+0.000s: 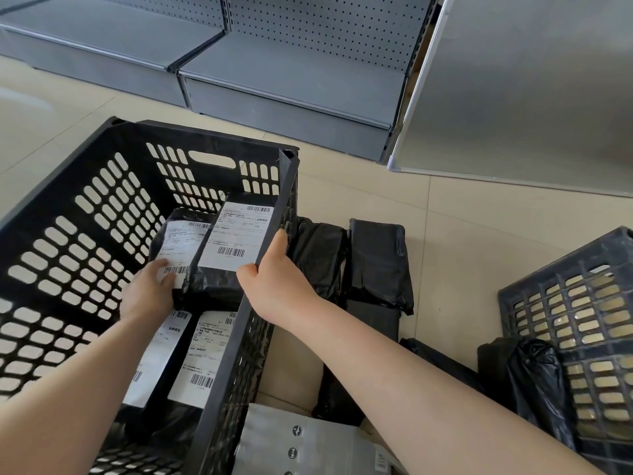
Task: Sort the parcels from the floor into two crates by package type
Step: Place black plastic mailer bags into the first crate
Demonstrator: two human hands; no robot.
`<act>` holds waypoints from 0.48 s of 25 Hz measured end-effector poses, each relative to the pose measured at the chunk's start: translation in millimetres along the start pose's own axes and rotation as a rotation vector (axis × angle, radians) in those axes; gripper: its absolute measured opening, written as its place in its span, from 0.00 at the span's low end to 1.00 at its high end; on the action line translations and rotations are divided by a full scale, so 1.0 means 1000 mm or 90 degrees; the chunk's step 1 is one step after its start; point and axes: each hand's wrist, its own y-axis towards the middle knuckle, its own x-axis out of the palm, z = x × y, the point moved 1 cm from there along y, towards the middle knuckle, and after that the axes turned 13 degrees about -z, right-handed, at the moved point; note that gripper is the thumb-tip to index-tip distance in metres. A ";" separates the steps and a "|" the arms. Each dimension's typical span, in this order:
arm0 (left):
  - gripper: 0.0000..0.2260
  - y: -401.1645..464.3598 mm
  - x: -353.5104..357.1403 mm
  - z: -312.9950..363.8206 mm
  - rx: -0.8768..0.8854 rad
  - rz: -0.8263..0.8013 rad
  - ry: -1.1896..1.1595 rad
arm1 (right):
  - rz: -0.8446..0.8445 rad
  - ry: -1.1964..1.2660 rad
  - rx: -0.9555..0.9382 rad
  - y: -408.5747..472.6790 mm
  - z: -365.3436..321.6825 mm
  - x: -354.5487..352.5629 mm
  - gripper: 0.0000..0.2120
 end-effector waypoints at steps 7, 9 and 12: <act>0.22 0.004 -0.001 -0.001 -0.053 -0.089 0.089 | -0.003 -0.009 0.007 0.000 -0.003 0.000 0.35; 0.23 0.007 0.000 -0.002 -0.056 -0.099 0.099 | -0.003 -0.005 0.010 -0.001 -0.002 0.000 0.36; 0.23 0.013 -0.001 -0.001 -0.045 -0.094 0.111 | -0.012 0.009 0.006 -0.003 -0.002 -0.003 0.36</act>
